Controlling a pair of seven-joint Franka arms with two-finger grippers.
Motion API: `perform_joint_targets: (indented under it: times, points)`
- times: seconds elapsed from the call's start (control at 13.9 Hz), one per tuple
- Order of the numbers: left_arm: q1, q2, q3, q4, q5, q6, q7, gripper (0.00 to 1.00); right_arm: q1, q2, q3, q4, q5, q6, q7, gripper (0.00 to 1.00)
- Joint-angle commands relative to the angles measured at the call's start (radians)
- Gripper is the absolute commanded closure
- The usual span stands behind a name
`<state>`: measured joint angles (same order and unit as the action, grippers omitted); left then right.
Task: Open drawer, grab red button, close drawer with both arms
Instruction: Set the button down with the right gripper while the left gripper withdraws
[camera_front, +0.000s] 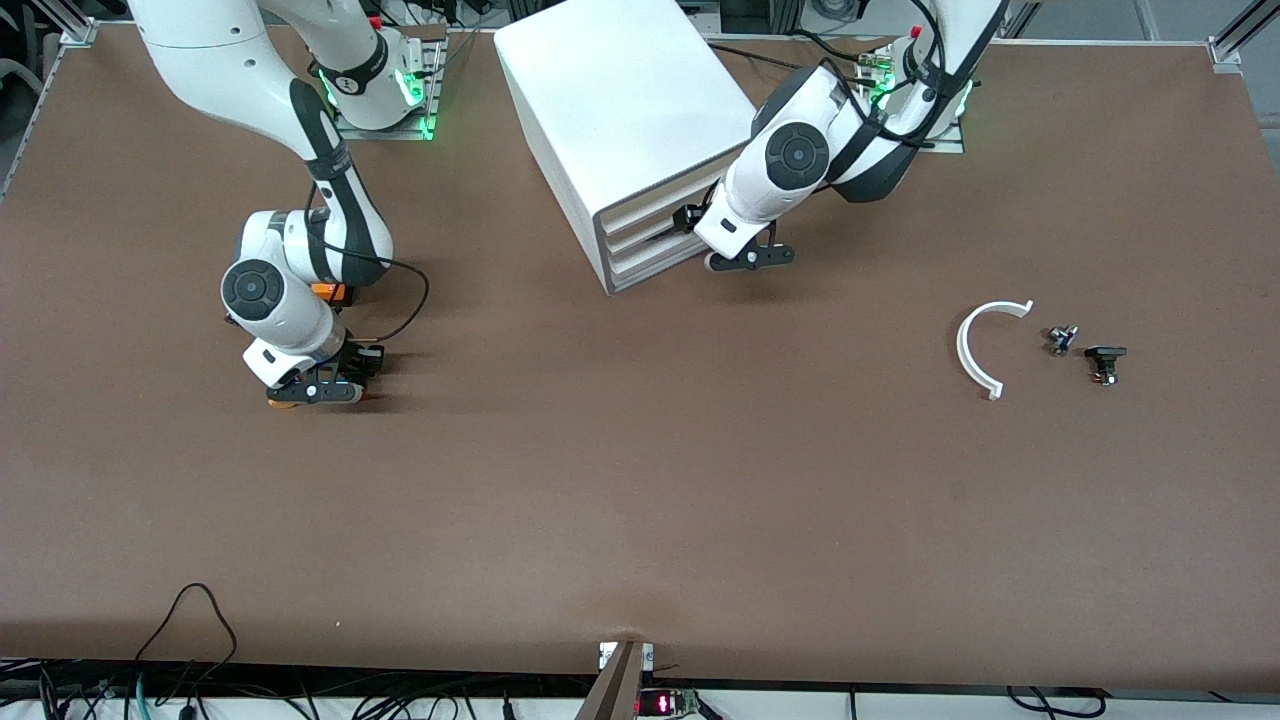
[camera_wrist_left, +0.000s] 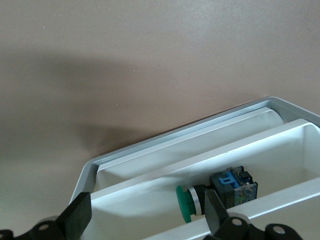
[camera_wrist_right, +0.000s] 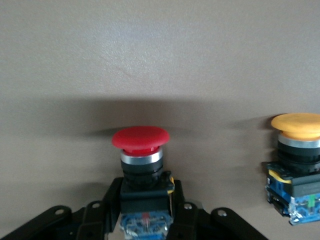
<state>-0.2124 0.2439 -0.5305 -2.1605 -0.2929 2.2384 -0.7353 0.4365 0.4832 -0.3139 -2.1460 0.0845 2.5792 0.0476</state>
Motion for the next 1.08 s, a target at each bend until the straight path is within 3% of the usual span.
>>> perform_joint_targets:
  times: [0.0,0.14,0.36,0.58,0.79,1.01]
  points:
    - [0.079,-0.028,0.001,-0.006,-0.022,-0.010,0.025,0.00,-0.018,-0.060,0.018,0.038,0.001,-0.091,-0.002,0.00]
    - [0.142,-0.050,0.045,0.034,-0.015,-0.011,0.100,0.00,-0.016,-0.080,0.018,0.130,0.001,-0.227,0.020,0.00]
    - [0.156,-0.098,0.219,0.070,0.001,-0.034,0.316,0.00,-0.016,-0.119,0.018,0.233,0.001,-0.365,0.028,0.00]
    - [0.169,-0.155,0.358,0.178,0.092,-0.230,0.503,0.00,-0.016,-0.130,0.021,0.325,0.006,-0.473,0.108,0.00]
    - [0.171,-0.253,0.429,0.238,0.236,-0.362,0.612,0.00,-0.015,-0.130,0.025,0.496,0.008,-0.698,0.132,0.00]
    - [0.171,-0.290,0.490,0.336,0.261,-0.520,0.703,0.00,-0.016,-0.130,0.030,0.676,0.003,-0.902,0.190,0.00]
